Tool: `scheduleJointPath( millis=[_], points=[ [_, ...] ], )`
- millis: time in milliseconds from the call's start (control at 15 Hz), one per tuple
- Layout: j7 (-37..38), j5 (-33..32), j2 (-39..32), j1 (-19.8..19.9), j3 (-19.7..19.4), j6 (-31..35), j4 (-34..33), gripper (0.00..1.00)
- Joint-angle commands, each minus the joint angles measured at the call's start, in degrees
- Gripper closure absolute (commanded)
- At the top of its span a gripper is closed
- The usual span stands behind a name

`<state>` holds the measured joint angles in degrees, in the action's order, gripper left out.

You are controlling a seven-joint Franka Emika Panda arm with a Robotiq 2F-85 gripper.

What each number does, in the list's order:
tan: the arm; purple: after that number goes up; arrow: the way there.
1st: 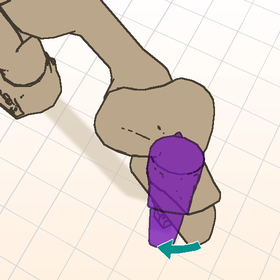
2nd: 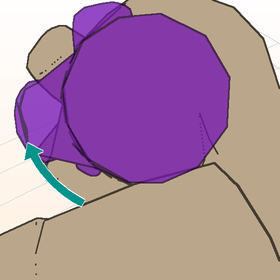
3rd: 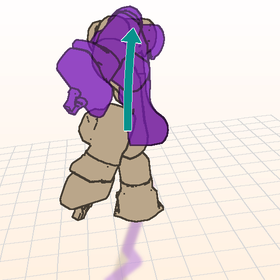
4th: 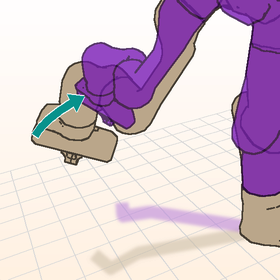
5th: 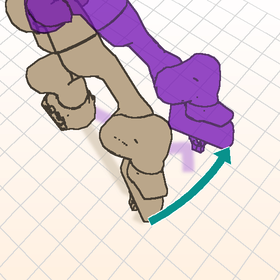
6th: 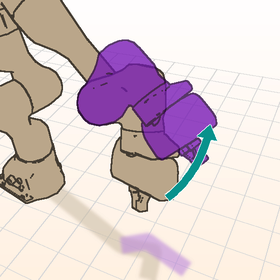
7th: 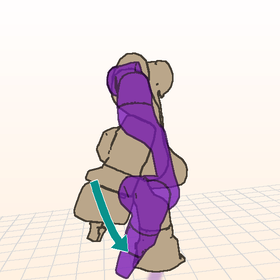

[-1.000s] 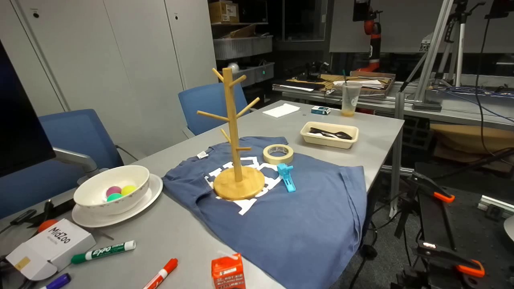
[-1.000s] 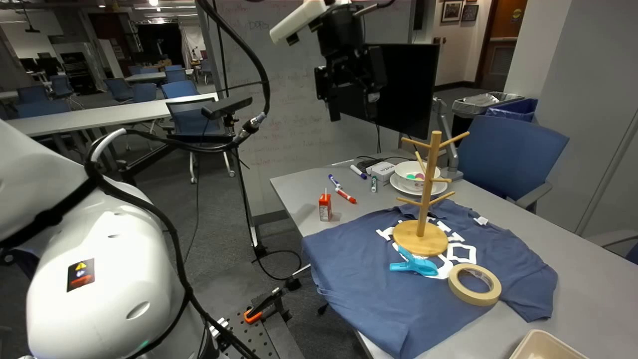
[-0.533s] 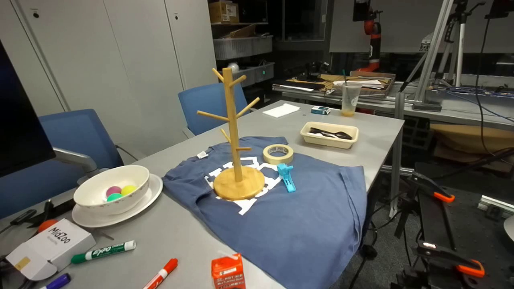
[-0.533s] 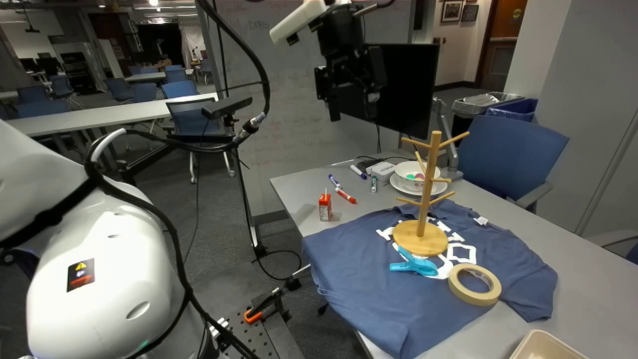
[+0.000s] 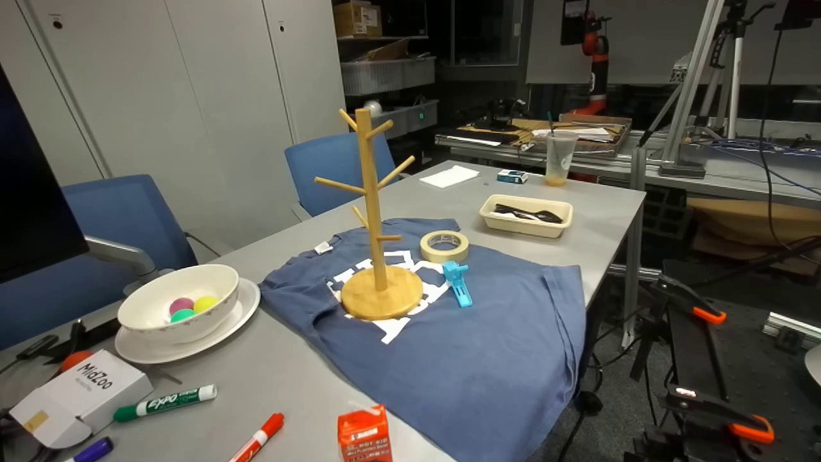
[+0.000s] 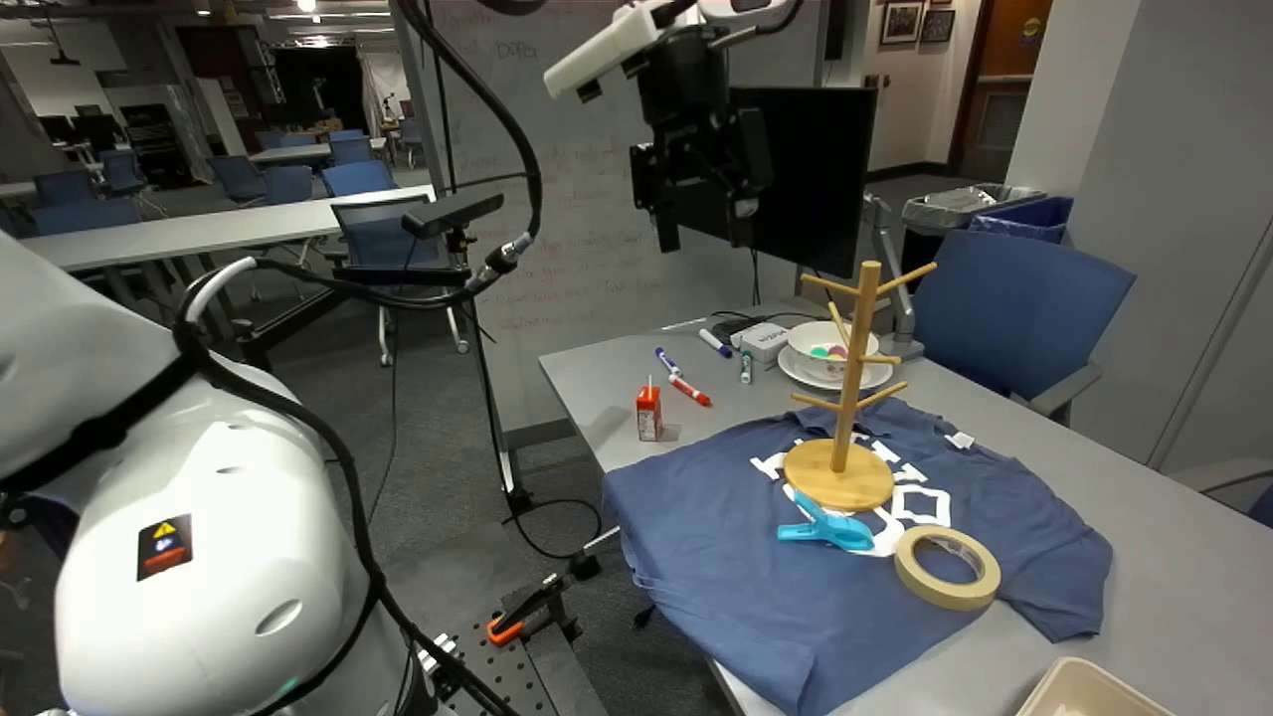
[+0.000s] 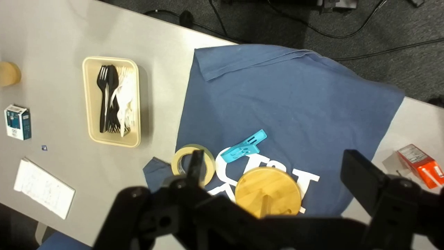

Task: Hang the blue clip on the wooden stand

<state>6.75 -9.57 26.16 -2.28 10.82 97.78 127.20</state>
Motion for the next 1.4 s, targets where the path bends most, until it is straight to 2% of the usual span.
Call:
scheduleJointPath(
  millis=[0,533,800,1067,1133,1333],
  points=[
    [2.1,1.5,-1.6,-1.4,-0.9,3.0,2.3,0.0],
    [9.6,7.9,-5.9,-0.7,-1.1,13.8,9.6,0.0],
    [18.1,5.4,-8.8,1.1,-0.6,17.5,11.3,0.0],
    [24.4,3.5,-10.5,2.0,-0.8,18.8,11.4,0.0],
    [22.1,4.2,-10.2,1.2,-1.0,17.6,11.4,0.0],
    [22.3,4.2,-10.5,1.2,-1.1,17.6,11.4,0.0]
  ],
)
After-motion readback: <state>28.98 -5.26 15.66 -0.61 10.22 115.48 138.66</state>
